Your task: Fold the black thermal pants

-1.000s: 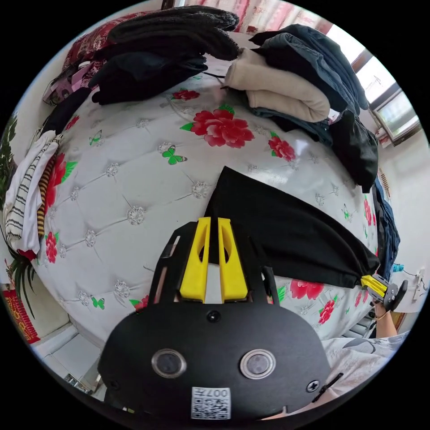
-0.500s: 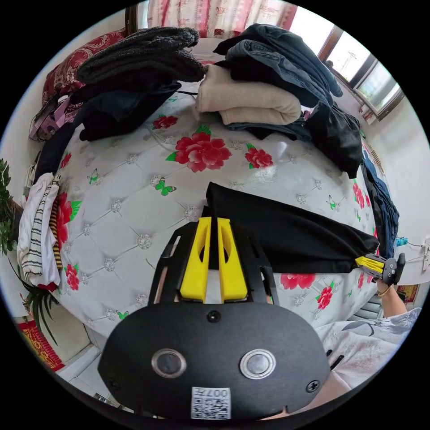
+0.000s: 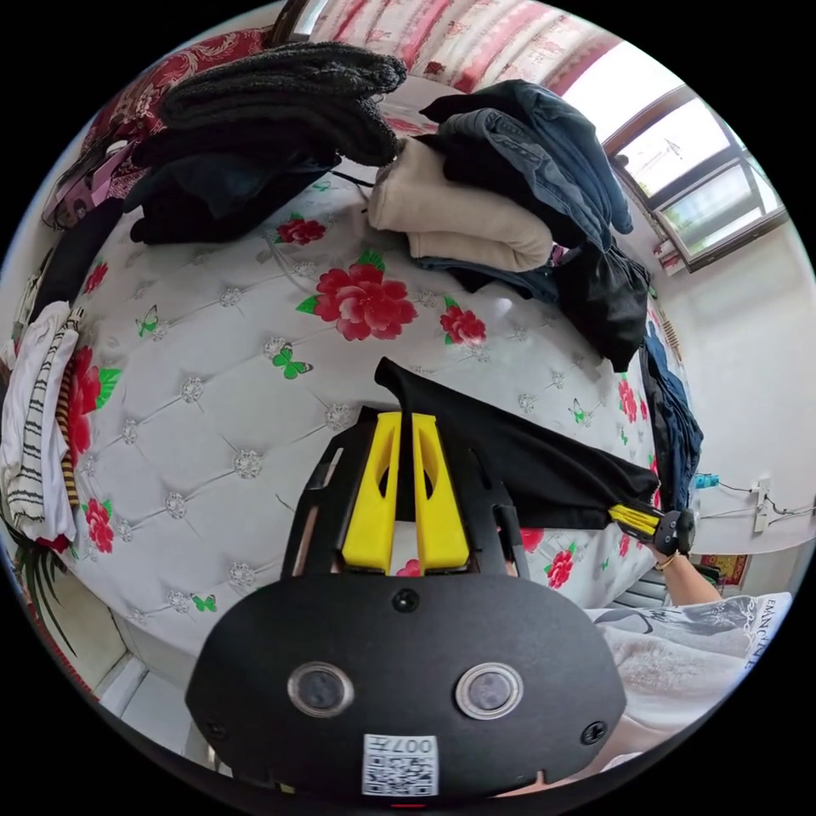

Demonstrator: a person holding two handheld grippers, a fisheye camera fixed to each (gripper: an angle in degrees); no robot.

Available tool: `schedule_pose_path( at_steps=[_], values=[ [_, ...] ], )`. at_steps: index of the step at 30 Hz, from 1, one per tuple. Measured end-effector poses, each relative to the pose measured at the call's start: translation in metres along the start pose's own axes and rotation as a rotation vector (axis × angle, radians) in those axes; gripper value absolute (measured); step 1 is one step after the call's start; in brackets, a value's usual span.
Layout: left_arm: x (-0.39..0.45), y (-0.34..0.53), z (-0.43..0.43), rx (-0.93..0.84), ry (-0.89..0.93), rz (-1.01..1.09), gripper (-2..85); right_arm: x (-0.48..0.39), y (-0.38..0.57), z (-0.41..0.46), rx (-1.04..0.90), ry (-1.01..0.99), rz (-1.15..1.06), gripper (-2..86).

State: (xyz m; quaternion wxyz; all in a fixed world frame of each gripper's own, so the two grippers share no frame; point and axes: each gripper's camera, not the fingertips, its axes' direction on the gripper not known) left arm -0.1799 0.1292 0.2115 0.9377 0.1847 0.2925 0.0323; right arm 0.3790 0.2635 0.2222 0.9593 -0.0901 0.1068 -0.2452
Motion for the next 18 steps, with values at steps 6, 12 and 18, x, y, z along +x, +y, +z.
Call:
schedule_pose_path(
  at_steps=[6,12,18],
  values=[
    [0.002,0.002,-0.001,-0.052,-0.064,0.04,-0.2,-0.001,0.023,-0.062,0.131,-0.019,-0.003,-0.2],
    [-0.023,0.017,0.053,-0.199,-0.153,-0.004,-0.2,-0.007,0.03,-0.041,0.099,-0.15,0.007,-0.2],
    [-0.011,0.014,0.054,-0.167,-0.156,0.006,0.2,-0.016,0.0,-0.037,0.056,-0.163,0.012,0.8]
  ],
)
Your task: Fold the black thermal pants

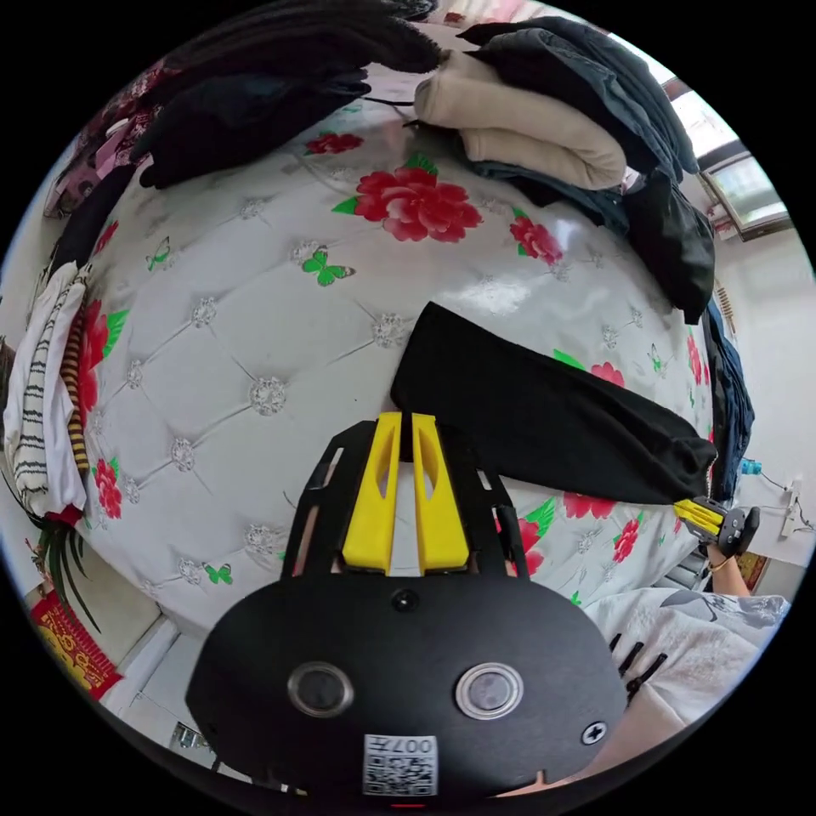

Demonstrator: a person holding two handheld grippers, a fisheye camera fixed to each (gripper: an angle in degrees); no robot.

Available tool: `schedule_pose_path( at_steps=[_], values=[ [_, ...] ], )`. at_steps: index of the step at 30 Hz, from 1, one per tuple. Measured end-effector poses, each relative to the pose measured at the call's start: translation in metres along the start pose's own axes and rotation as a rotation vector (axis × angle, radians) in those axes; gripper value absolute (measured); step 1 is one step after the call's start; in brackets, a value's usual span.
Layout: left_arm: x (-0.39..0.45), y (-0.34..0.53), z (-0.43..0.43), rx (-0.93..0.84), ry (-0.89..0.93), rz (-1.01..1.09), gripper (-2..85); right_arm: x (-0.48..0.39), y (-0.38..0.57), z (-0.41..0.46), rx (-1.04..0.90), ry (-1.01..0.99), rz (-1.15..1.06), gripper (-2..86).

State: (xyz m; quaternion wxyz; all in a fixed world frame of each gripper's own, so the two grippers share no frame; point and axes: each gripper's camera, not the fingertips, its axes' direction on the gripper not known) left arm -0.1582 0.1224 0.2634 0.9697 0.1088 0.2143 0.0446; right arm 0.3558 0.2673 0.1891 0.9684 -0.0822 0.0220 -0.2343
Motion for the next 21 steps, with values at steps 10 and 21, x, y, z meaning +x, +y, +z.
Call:
schedule_pose_path(
  at_steps=[10,21],
  values=[
    [-0.008,0.018,-0.016,0.045,-0.044,-0.016,2.5,0.124,0.028,-0.061,0.08,0.146,0.349,4.2],
    [0.109,-0.052,0.051,-0.019,-0.198,0.348,4.3,0.192,0.012,-0.013,-0.238,0.223,0.301,1.2]
  ],
)
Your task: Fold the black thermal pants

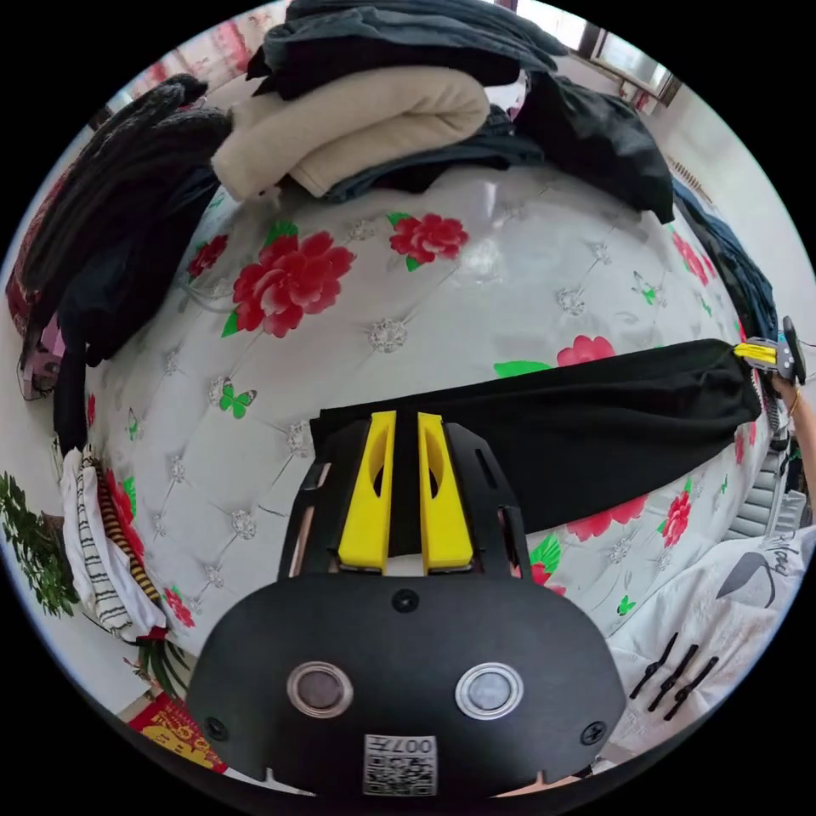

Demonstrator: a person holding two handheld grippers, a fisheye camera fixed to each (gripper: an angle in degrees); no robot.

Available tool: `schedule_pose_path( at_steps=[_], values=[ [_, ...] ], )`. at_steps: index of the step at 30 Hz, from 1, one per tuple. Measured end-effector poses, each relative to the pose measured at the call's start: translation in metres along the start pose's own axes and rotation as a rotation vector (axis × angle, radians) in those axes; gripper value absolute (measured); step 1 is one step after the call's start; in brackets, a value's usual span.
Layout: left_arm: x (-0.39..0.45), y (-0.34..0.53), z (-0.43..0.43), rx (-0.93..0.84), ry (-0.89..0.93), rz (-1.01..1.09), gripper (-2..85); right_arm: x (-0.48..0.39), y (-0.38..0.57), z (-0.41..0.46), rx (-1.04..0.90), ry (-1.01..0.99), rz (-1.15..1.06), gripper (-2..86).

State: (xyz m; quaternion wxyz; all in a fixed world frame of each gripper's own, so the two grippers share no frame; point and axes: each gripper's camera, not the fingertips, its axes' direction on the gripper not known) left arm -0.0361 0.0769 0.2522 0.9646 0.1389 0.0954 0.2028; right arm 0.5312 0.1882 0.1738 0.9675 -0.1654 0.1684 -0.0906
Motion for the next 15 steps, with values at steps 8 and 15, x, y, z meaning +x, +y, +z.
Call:
schedule_pose_path(
  at_steps=[8,15],
  values=[
    [0.021,-0.005,0.008,0.031,-0.111,-0.021,-0.3,0.053,0.041,-0.033,0.215,-0.094,0.353,-0.1],
    [0.014,0.001,0.019,0.032,-0.086,-0.101,-0.8,0.076,0.058,-0.029,0.221,-0.186,0.492,-0.1]
  ],
)
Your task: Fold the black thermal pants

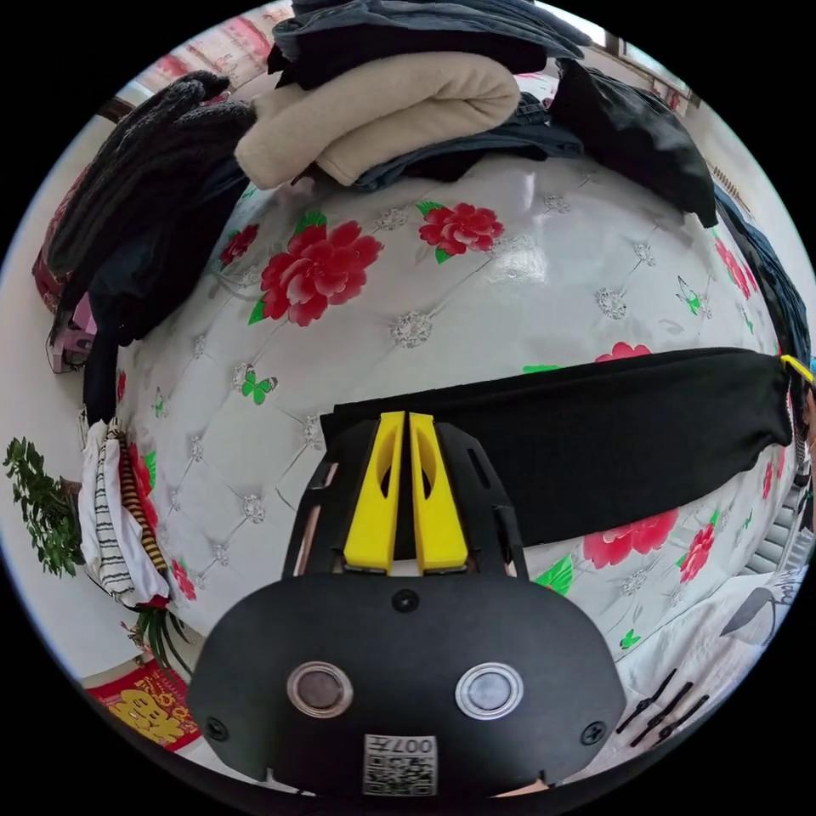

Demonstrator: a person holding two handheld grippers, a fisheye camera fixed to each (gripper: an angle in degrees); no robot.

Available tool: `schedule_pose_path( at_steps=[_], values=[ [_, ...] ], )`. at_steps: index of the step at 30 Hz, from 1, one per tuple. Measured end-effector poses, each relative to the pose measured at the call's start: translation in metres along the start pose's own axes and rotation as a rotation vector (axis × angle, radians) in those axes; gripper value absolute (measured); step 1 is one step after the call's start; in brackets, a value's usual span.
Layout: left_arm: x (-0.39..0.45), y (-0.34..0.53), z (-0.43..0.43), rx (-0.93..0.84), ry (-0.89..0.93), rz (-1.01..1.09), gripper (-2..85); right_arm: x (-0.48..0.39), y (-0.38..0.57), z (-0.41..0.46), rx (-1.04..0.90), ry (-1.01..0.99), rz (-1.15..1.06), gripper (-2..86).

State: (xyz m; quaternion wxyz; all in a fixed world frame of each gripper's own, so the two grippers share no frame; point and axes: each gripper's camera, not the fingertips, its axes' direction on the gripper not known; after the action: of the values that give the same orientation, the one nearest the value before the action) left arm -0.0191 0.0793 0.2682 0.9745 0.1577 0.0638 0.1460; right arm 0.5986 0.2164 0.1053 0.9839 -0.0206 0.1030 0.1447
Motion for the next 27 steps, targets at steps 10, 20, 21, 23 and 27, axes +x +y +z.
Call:
schedule_pose_path(
  at_steps=[10,20,21,23,27],
  values=[
    [0.002,-0.009,-0.005,0.079,-0.105,-0.108,-0.7,0.024,0.058,-0.069,0.147,-0.098,0.233,3.8],
    [0.007,0.069,-0.007,0.195,0.157,-0.231,-0.8,0.099,0.211,-0.032,0.113,-0.404,0.703,8.2],
    [0.013,0.066,0.003,0.167,0.133,-0.2,-0.9,0.095,0.203,-0.026,0.085,-0.422,0.661,6.4],
    [0.021,0.057,0.022,0.088,0.036,-0.141,-0.9,0.092,0.192,-0.032,0.061,-0.362,0.597,3.8],
    [0.015,0.039,0.034,0.058,-0.056,0.026,-1.0,0.101,0.196,-0.059,0.02,-0.091,0.484,2.4]
  ],
)
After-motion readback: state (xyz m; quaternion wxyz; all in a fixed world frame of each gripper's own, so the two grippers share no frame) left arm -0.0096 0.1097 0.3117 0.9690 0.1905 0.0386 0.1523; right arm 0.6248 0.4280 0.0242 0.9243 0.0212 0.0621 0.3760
